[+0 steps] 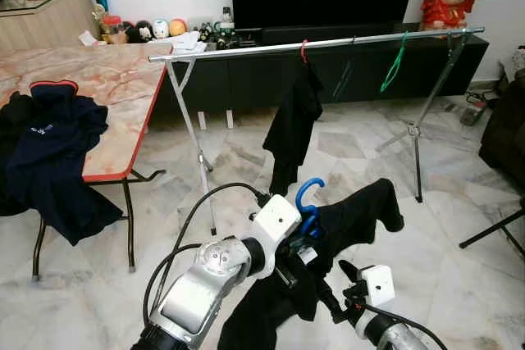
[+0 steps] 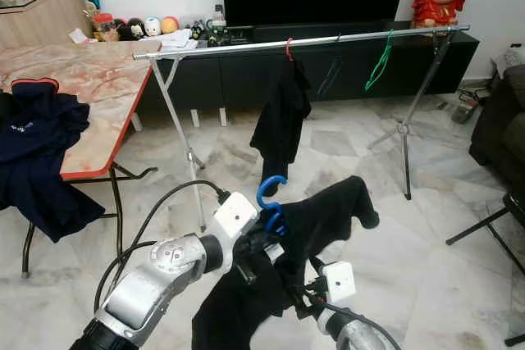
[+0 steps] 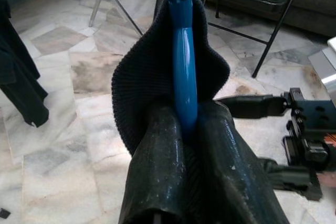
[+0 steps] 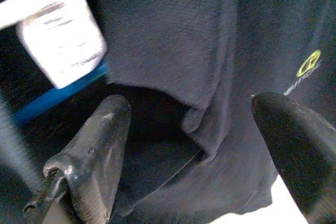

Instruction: Hang hanger

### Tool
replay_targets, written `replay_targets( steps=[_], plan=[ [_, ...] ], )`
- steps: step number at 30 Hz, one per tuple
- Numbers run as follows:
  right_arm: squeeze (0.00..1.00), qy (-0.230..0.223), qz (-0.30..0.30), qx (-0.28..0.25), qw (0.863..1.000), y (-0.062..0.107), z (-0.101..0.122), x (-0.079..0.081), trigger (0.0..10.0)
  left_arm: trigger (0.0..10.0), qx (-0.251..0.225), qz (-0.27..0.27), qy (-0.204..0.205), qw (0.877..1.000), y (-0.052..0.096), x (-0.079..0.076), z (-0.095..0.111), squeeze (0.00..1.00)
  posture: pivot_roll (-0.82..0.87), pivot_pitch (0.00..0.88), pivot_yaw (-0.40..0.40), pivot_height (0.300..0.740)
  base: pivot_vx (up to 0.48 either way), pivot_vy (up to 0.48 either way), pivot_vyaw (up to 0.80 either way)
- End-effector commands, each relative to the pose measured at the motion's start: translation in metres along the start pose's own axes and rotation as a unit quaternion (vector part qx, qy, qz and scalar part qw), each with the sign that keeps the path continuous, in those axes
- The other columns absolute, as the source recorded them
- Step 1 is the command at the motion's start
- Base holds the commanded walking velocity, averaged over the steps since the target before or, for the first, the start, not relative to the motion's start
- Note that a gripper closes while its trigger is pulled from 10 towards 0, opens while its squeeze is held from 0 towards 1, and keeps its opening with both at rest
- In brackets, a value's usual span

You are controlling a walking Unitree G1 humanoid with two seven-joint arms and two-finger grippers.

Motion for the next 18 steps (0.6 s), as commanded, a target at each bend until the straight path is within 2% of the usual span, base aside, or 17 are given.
replay_targets(
  steps=[1,4,10,11,14,15,18],
  plan=[
    [0.0,0.005,-0.02,0.001,1.0,-0.0003,-0.0006,-0.004,10.0,10.0,-0.034,-0.013,-0.017,0.999,0.0015,-0.0052,0.0229,0.0,-0.03,0.022,0.04,0.74,0.0,0.0,0.0],
    [0.0,-0.003,-0.038,0.001,0.999,-0.0012,-0.0007,-0.0085,10.0,10.0,-0.033,-0.016,-0.017,0.999,0.0017,-0.0059,0.0225,0.0,-0.03,0.021,0.04,0.74,0.0,0.0,0.0],
    [0.0,-0.02,-0.036,0.003,0.999,-0.0037,-0.0024,-0.007,10.0,10.0,-0.031,-0.017,-0.016,0.999,0.0026,-0.0057,0.0222,0.0,-0.03,0.019,0.039,0.74,0.0,0.0,0.0],
    [0.0,-0.022,-0.034,0.004,0.999,-0.0045,-0.0026,-0.0064,9.4,10.0,-0.031,-0.017,-0.016,0.999,0.0027,-0.0059,0.0225,0.0,-0.03,0.017,0.038,0.74,0.0,0.0,0.0],
    [0.0,-0.022,-0.033,0.005,0.999,-0.005,-0.0027,-0.006,9.4,10.0,-0.031,-0.018,-0.017,0.999,0.0027,-0.0061,0.0226,0.0,-0.03,0.017,0.038,0.74,0.0,0.0,0.0],
    [0.0,-0.021,-0.031,0.005,0.999,-0.0059,-0.0025,-0.0051,10.0,10.0,-0.032,-0.018,-0.016,0.999,0.0028,-0.0067,0.0231,0.0,-0.03,0.017,0.037,0.74,0.0,0.0,0.0],
    [0.0,-0.02,-0.028,0.002,0.999,-0.0086,-0.0002,-0.0036,10.0,10.0,-0.036,-0.022,-0.013,0.999,0.0034,-0.0087,0.025,0.0,-0.03,0.016,0.036,0.74,0.0,0.0,0.0]
  ],
)
Point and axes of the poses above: a point about 5 cm out from each wrist's last joint towards the gripper, its own y axis pointing back from the gripper into the wrist, its own z axis along the axis of the wrist's last joint, x = y × z, the point moved 5 cm from there along -y, pointing out of the wrist towards the gripper, and after that the axes turned 7 degrees about y, right-handed, at the moved point
